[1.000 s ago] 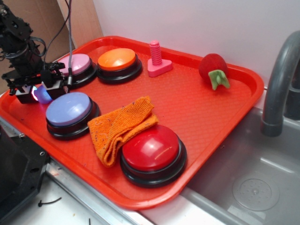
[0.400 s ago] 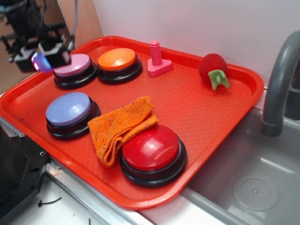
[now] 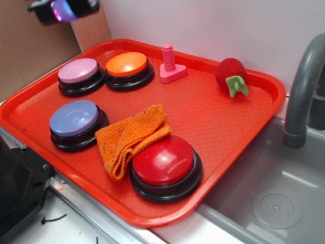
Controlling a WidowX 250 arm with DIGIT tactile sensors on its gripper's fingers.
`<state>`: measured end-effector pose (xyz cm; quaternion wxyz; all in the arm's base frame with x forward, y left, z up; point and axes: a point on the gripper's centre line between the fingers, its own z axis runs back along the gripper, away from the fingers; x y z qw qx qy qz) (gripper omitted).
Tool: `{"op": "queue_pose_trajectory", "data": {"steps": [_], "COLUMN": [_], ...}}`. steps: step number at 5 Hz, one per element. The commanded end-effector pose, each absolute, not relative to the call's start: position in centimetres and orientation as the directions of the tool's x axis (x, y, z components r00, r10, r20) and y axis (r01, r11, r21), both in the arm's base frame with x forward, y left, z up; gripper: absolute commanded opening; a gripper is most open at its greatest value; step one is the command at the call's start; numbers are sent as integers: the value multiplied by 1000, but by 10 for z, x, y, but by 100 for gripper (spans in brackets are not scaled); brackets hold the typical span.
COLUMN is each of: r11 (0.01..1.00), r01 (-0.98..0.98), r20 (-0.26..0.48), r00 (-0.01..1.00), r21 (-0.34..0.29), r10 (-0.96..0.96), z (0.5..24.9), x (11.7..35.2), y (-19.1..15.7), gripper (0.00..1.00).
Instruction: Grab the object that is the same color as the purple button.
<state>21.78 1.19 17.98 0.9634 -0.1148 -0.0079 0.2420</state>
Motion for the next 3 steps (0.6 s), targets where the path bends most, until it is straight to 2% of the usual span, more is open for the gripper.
{"op": "queue_pose_trajectory", "data": {"steps": [1, 2, 3], "r11": [908, 919, 915], "r01": [-363, -349, -383], "r20": [89, 99, 63], "r00": [918, 924, 918], "r21": [-211, -182, -126], "r10": [388, 370, 393], "z": [227, 220, 210], "x": [234, 242, 247], "y": [-37, -44, -42], "gripper": [0, 0, 0]}}
